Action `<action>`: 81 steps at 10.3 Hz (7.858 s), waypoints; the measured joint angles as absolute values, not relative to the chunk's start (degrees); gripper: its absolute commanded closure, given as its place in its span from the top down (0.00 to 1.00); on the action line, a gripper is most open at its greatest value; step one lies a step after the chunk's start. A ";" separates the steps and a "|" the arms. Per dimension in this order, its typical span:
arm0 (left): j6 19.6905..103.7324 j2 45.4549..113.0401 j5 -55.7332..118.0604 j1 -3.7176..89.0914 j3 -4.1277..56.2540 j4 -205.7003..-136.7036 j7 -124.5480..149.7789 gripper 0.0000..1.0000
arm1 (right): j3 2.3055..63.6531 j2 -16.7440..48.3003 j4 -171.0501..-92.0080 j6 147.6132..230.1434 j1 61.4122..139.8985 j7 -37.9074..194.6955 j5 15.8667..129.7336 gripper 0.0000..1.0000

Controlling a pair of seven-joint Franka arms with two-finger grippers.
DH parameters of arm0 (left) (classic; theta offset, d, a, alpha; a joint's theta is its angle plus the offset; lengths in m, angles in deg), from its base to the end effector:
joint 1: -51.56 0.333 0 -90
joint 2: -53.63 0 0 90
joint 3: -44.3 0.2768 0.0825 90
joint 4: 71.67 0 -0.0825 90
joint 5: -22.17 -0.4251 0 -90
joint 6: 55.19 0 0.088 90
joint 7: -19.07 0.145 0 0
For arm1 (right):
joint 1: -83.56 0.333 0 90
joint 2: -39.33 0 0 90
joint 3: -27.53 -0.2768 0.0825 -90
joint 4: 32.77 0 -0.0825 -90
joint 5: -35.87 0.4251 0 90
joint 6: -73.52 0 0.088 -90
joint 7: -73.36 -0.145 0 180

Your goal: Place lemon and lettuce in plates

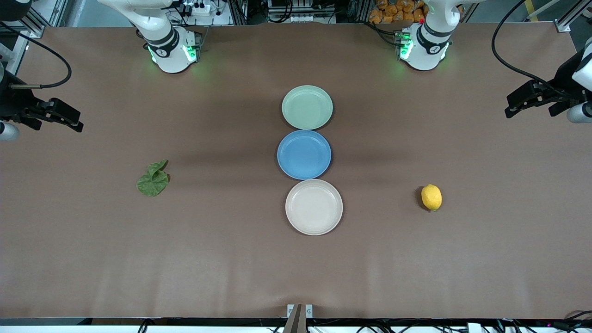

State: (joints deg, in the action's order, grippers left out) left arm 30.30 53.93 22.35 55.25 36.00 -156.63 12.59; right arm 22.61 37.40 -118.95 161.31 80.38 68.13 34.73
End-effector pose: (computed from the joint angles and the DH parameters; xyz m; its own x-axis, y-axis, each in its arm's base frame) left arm 0.5874 -0.0477 0.5821 0.9995 0.0324 0.0036 0.0324 -0.9995 0.0043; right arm 0.6009 0.0146 0.5579 0.9981 -0.0617 -0.0039 -0.0616 -0.9979 0.0174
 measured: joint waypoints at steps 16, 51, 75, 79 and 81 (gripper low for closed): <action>29.92 58.29 22.35 55.25 35.85 -156.96 12.59 1.00 | 22.97 36.14 -119.04 161.71 79.69 68.13 34.73 1.00; 69.72 90.28 18.58 53.23 35.62 -171.30 12.59 0.83 | 22.43 23.35 -157.96 210.34 77.30 65.26 34.76 0.00; 89.45 96.13 22.48 30.83 26.42 -162.62 -26.36 0.00 | -7.08 7.11 -140.88 205.17 110.41 0.08 21.85 1.00; 93.31 100.39 22.48 28.53 28.80 -161.68 -27.55 0.00 | -7.50 14.90 -140.81 199.68 107.85 3.46 21.85 1.00; 93.39 100.45 22.48 28.47 29.28 -161.38 -27.55 1.00 | -7.54 17.31 -141.88 198.41 103.99 9.57 22.43 1.00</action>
State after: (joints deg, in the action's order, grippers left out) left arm 93.39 100.45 22.48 28.47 29.28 -161.38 -27.55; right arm -7.54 17.31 -141.88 198.41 103.99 9.57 22.43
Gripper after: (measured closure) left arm 0.335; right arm 0.000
